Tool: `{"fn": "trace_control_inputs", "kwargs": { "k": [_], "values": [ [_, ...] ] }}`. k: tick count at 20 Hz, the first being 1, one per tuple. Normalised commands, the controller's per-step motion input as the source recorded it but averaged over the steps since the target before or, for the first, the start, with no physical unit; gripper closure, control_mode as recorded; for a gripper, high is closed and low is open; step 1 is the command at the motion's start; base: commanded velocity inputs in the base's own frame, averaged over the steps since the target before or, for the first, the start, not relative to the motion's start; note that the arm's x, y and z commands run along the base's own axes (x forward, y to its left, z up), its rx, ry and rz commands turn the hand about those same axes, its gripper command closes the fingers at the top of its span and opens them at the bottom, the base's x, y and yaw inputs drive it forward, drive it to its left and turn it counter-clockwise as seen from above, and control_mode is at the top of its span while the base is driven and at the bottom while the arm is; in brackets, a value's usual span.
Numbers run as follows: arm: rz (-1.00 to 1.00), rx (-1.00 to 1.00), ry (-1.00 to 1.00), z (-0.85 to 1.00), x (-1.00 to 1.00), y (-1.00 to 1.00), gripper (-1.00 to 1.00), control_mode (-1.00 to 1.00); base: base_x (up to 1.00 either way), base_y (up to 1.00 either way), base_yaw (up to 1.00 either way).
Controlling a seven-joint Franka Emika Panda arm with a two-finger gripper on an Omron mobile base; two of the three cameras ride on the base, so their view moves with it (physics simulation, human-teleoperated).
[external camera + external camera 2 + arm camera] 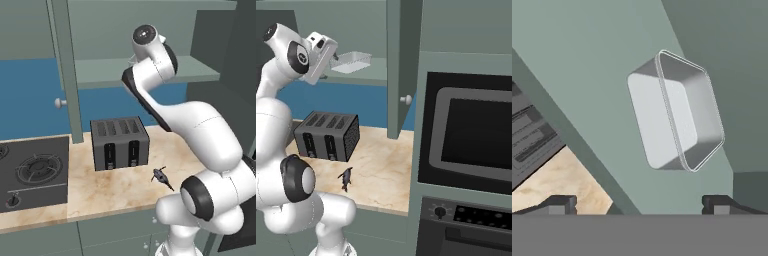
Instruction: Retrieve the tupperware from the cabinet, then place the raw meat into the tupperware to avoid contamination.
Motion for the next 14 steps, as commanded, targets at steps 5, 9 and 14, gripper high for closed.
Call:
{"fn": "trace_control_inputs", "kwargs": {
  "k": [5, 9, 14],
  "values": [
    [0.00, 0.00, 0.00, 0.00, 0.25, -0.01, -1.00, -1.00, 0.00, 0.00, 0.00],
    [0.00, 0.00, 0.00, 0.00, 0.25, 0.00, -1.00, -1.00, 0.00, 0.00, 0.00],
    [0.00, 0.00, 0.00, 0.00, 0.36, 0.00, -1.00, -1.00, 0.00, 0.00, 0.00]
  ]
}}
